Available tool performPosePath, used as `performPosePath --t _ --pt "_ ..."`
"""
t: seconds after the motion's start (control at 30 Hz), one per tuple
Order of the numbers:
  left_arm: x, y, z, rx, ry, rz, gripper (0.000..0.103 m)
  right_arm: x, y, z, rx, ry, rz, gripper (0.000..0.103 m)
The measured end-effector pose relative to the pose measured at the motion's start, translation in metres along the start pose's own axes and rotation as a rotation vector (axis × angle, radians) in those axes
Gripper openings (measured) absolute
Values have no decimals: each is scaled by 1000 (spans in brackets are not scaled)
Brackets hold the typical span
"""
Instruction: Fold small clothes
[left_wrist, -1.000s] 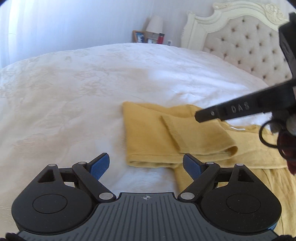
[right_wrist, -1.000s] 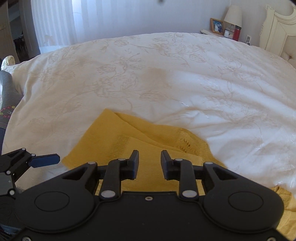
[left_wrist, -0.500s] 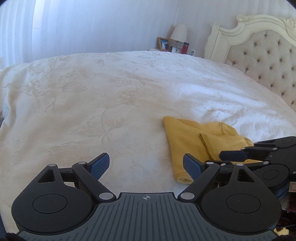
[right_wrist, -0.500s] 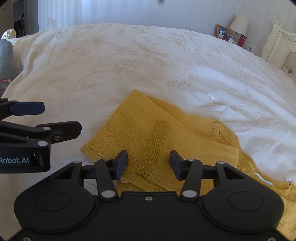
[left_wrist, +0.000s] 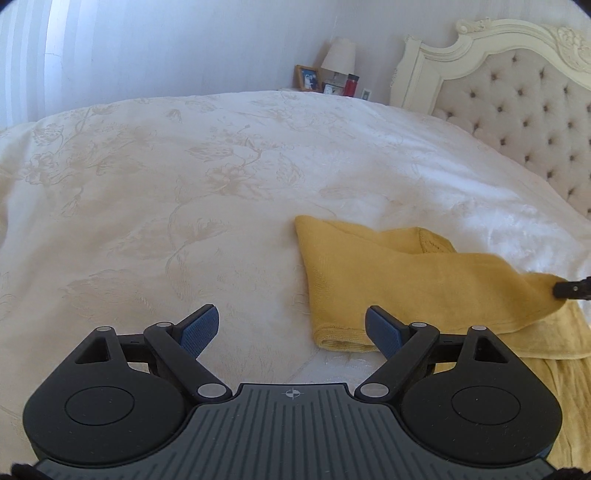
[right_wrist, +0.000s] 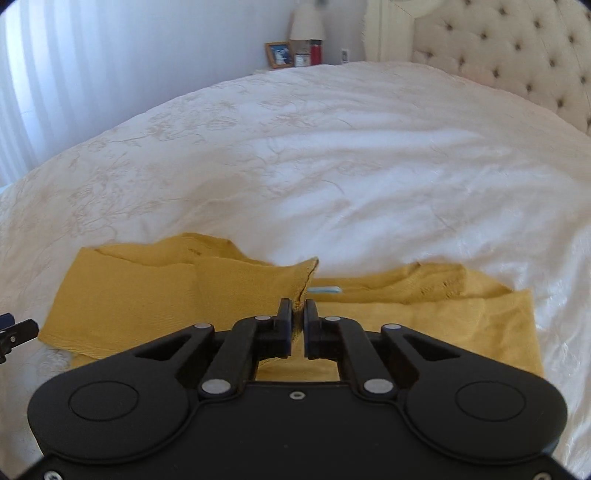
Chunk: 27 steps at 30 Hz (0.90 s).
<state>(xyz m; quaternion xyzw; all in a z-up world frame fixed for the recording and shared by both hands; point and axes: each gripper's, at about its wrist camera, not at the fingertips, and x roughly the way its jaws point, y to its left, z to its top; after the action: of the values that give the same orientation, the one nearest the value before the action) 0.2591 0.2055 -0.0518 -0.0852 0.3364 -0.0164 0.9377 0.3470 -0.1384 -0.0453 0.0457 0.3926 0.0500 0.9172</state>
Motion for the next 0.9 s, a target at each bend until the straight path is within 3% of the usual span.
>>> performPosePath --t 0.17,0.2,0.27,0.37,0.5,0.57,0.6,0.77,0.9 --pt "9 -6 -5 27 32 1 87 19 -38 -20 125 60 47 12" --pt "11 -7 -6 32 36 1 87 21 -41 -24 138 63 65 22" --pt "12 -10 -8 42 42 0 87 24 -45 -28 170 56 83 24" --pt "14 -11 -9 53 46 -3 87 30 -53 -29 230 37 129 44" --pt "15 -12 -9 60 36 -10 87 40 -55 -27 249 17 148 47" --pt "14 -13 -9 65 31 -15 87 42 -52 -27 227 16 151 38" --pt "14 -14 -9 68 28 -17 87 41 -49 -26 207 13 151 13" --pt "12 -18 -11 92 12 -35 87 -10 -23 -4 38 -101 167 13" --pt "9 -25 -10 116 -13 -59 87 -44 -43 10 32 -142 109 13"
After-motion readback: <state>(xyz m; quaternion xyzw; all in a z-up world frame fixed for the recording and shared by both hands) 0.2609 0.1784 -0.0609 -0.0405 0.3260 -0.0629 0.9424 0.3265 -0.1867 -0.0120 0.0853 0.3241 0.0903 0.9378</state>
